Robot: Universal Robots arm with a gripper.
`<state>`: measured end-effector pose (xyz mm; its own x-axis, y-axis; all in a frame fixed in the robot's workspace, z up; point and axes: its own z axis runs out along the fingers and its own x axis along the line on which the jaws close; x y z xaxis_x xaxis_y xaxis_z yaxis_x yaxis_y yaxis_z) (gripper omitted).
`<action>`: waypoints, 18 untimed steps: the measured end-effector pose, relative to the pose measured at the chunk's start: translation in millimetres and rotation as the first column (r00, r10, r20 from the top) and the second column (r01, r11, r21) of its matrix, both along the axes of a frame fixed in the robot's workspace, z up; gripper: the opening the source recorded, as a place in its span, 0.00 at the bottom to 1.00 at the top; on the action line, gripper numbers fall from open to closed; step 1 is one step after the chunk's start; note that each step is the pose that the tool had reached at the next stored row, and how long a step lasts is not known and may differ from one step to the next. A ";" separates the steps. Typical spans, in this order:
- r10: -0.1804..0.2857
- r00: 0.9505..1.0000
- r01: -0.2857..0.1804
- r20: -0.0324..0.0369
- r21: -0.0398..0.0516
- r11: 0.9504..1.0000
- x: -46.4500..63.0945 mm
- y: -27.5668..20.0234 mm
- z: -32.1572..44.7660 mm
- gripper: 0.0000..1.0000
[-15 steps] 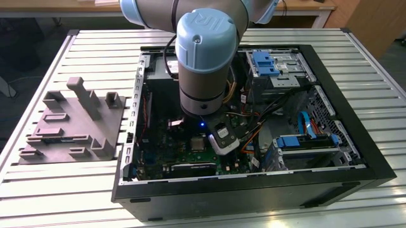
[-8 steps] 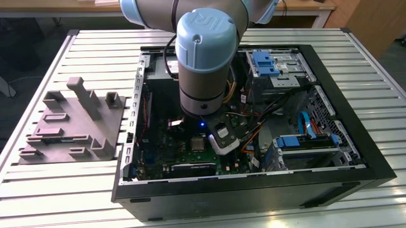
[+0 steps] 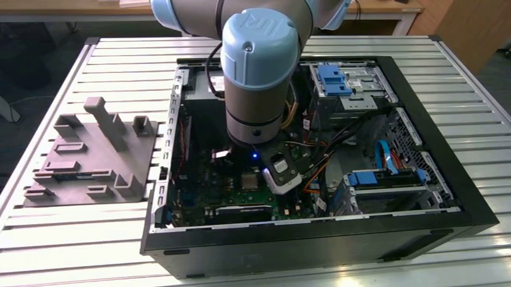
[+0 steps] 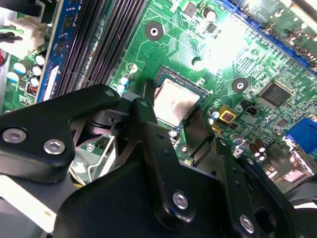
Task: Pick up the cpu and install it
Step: 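Place the cpu into insertion slot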
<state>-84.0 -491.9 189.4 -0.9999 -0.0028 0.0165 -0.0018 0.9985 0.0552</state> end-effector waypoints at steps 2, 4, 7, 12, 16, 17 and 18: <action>0.000 1.000 0.000 0.000 0.000 1.000 0.0 0.0 -0.1 0.51; 0.000 1.000 0.000 0.000 0.000 1.000 0.0 0.0 -0.2 0.51; 0.000 1.000 0.000 0.000 0.000 1.000 0.0 0.0 -0.2 0.52; 0.000 1.000 0.000 0.000 0.000 1.000 0.0 0.0 0.5 0.58; 0.000 1.000 0.000 0.000 0.000 1.000 0.0 0.0 9.5 0.58; 0.000 1.000 0.000 0.000 0.000 1.000 0.0 0.0 12.2 0.58; 0.000 1.000 0.000 0.000 0.000 1.000 0.0 0.0 14.6 0.58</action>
